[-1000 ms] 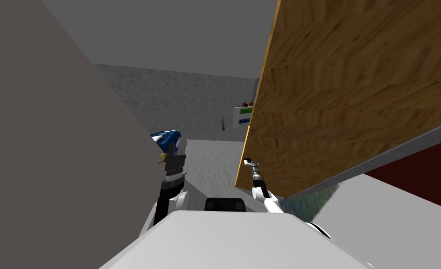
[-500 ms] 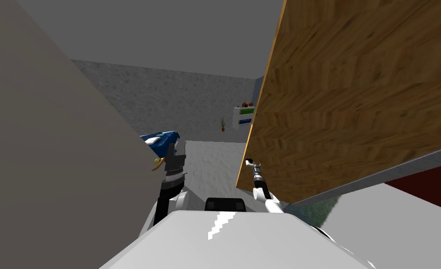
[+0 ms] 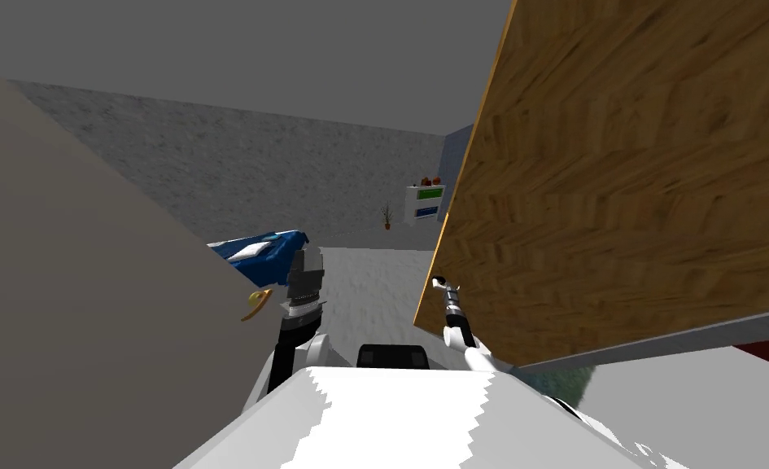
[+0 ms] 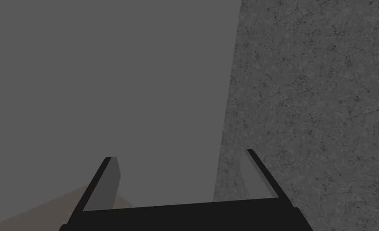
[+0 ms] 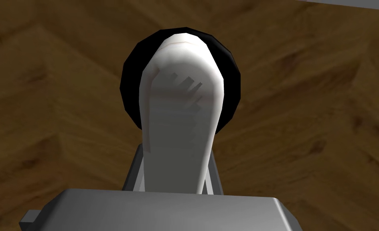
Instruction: Push the door open
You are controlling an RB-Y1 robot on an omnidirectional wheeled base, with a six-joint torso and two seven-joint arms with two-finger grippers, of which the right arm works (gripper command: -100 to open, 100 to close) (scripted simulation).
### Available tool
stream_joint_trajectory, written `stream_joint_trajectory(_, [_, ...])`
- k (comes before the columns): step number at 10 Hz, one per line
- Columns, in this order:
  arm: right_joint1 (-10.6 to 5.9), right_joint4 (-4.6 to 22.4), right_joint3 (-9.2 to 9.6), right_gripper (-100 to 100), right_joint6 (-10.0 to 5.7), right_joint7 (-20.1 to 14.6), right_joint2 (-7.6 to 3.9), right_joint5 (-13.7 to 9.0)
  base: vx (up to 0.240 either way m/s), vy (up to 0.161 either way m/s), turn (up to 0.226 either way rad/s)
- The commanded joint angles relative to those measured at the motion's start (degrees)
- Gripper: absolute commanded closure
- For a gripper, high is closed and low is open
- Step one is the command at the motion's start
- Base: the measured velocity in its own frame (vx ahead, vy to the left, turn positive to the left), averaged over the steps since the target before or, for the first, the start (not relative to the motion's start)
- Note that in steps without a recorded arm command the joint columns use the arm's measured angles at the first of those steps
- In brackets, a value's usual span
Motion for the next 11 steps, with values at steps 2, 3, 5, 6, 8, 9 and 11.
stream_joint_trajectory(2, [-0.44,1.6,-1.78,100,-1.04,0.5,-0.8,-1.1,0.173,0.036,-0.048])
stream_joint_trajectory(3, [-0.38,1.7,-2.39,100,-1.08,0.7,-0.94,-1.5,0.175,0.042,-0.047])
stream_joint_trajectory(5, [-0.3,1.7,-3.3,100,-1.14,1.0,-1.14,-2.1,0.155,0.019,-0.037])
stream_joint_trajectory(6, [-0.3,1.7,-3.3,100,-1.14,1.0,-1.14,-2.1,0.136,0.031,-0.028])
stream_joint_trajectory(8, [-0.19,1.9,-4.51,100,-1.21,1.5,-1.4,-2.8,0.094,0.014,-0.032])
stream_joint_trajectory(9, [-0.17,1.9,-4.81,100,-1.23,1.6,-1.47,-3.0,0.189,0.058,-0.057])
stream_joint_trajectory(11, [-0.06,2.0,-5.96,100,-1.31,2.0,-1.72,-3.8,0.173,0.044,-0.061])
